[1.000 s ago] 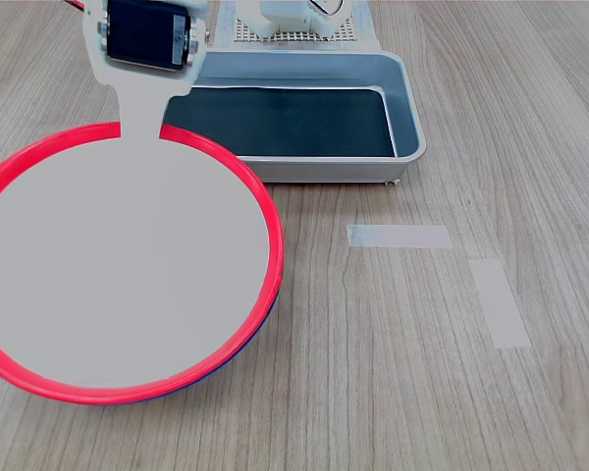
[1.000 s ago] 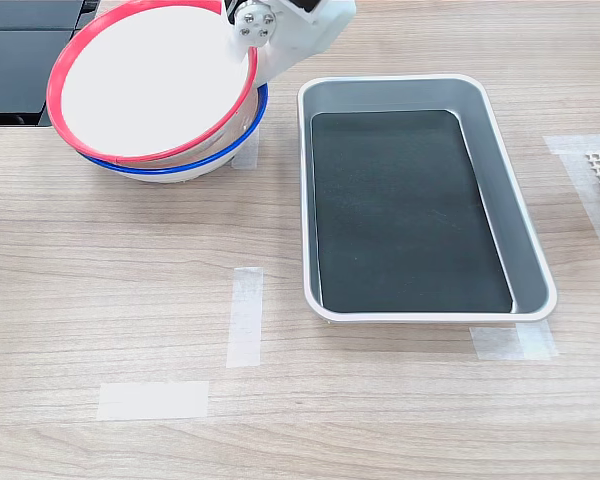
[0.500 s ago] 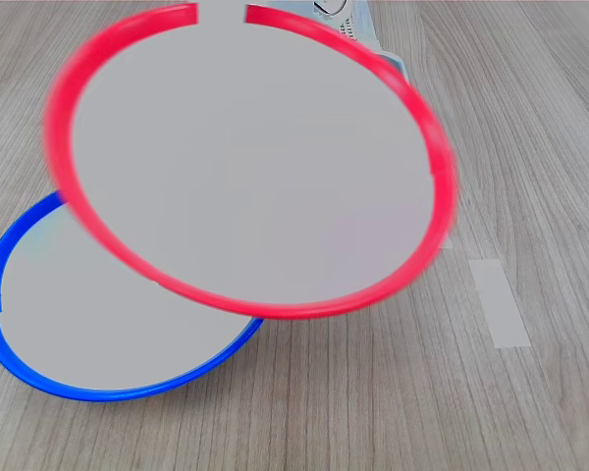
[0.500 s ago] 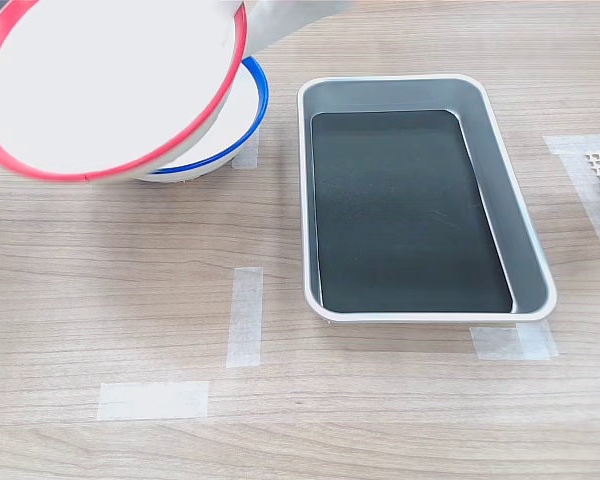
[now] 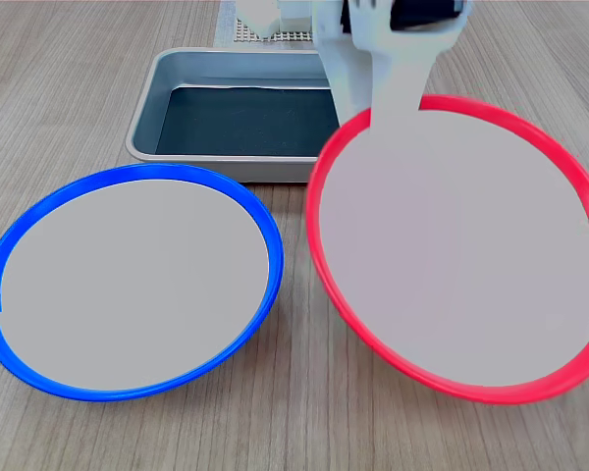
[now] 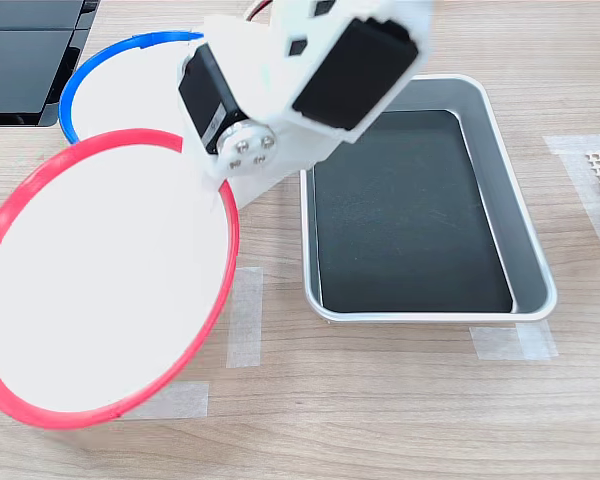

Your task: Lift the stacked dish and set it down on the table.

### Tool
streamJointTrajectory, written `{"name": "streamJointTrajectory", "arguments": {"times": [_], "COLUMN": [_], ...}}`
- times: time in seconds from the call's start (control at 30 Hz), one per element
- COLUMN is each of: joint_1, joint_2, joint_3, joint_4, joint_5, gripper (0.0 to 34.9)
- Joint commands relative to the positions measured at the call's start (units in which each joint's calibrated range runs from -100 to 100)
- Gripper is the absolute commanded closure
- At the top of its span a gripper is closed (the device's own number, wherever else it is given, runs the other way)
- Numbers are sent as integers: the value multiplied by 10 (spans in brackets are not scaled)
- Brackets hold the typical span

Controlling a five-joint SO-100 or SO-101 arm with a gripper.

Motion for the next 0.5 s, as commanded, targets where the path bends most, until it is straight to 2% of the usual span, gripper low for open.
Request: {"name": "streamJointTrajectory", "arguments": {"times": [0.0, 0.33, 0.37, 0.4, 0.47], "joint_1": [-9, -8, -7, -3, 4], "joint_2": [13, 37, 37, 35, 27], "joint_3": [-26, 25, 36, 49, 74], "joint_4": [-18, -60, -69, -79, -98], "joint_5": [0, 18, 24, 28, 37], "gripper": [349, 348, 343, 312, 280]}}
